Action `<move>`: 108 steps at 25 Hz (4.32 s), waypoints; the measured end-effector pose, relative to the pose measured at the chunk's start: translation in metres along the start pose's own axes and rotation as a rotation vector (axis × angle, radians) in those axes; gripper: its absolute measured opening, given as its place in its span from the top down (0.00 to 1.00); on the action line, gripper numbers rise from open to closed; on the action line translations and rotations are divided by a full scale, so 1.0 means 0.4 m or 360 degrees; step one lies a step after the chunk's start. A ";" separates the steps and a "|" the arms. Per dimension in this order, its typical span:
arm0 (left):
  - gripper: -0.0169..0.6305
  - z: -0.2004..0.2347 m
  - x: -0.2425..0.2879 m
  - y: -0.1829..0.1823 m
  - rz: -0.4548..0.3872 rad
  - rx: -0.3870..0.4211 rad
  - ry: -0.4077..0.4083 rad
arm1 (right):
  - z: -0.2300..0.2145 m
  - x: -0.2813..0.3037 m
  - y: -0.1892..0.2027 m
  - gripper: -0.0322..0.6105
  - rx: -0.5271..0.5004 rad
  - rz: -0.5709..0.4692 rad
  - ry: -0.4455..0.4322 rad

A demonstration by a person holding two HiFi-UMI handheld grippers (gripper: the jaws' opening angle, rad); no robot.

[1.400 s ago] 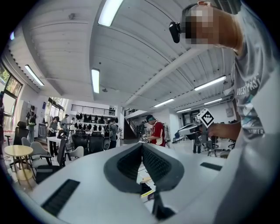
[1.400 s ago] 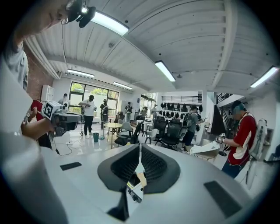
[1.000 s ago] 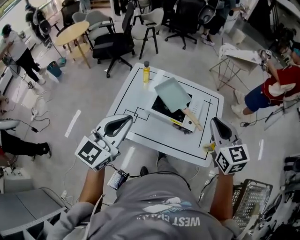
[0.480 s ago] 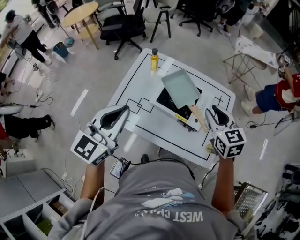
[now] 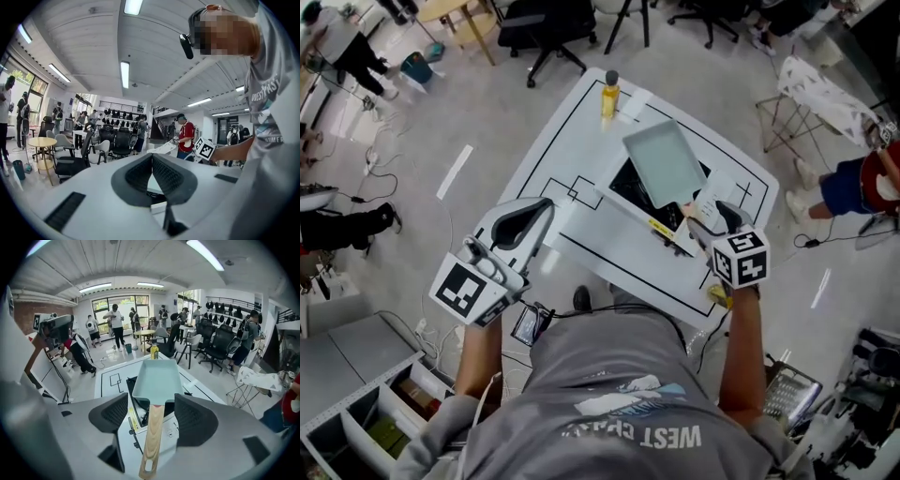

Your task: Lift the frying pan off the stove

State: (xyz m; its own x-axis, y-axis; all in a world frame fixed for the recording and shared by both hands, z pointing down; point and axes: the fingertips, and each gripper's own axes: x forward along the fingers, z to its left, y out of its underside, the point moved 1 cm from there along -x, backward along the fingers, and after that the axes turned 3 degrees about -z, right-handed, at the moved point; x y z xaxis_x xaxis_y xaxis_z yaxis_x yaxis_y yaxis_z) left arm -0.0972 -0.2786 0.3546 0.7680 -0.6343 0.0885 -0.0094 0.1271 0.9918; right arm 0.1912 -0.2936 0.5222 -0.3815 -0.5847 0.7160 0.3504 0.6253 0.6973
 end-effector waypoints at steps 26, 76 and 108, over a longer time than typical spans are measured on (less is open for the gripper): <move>0.98 0.129 0.018 0.150 0.0103 -0.0212 -0.0174 | -0.017 0.265 0.224 0.45 0.0004 0.0716 -0.0299; 0.98 0.050 -0.107 0.051 -0.0017 -0.0064 -0.0118 | 0.091 -0.016 0.024 0.70 0.0686 -0.0043 -0.0414; 0.98 -0.002 -0.189 -0.010 -0.0108 0.0016 -0.0067 | 0.178 -0.287 -0.083 0.70 0.0557 -0.0405 -0.0334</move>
State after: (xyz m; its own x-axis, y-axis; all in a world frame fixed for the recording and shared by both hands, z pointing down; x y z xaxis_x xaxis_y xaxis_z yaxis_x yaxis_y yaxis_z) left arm -0.1548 -0.2305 0.3441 0.7395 -0.6727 0.0248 0.0351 0.0754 0.9965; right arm 0.1624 -0.2102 0.4144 -0.5950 -0.6472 0.4765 -0.0719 0.6334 0.7705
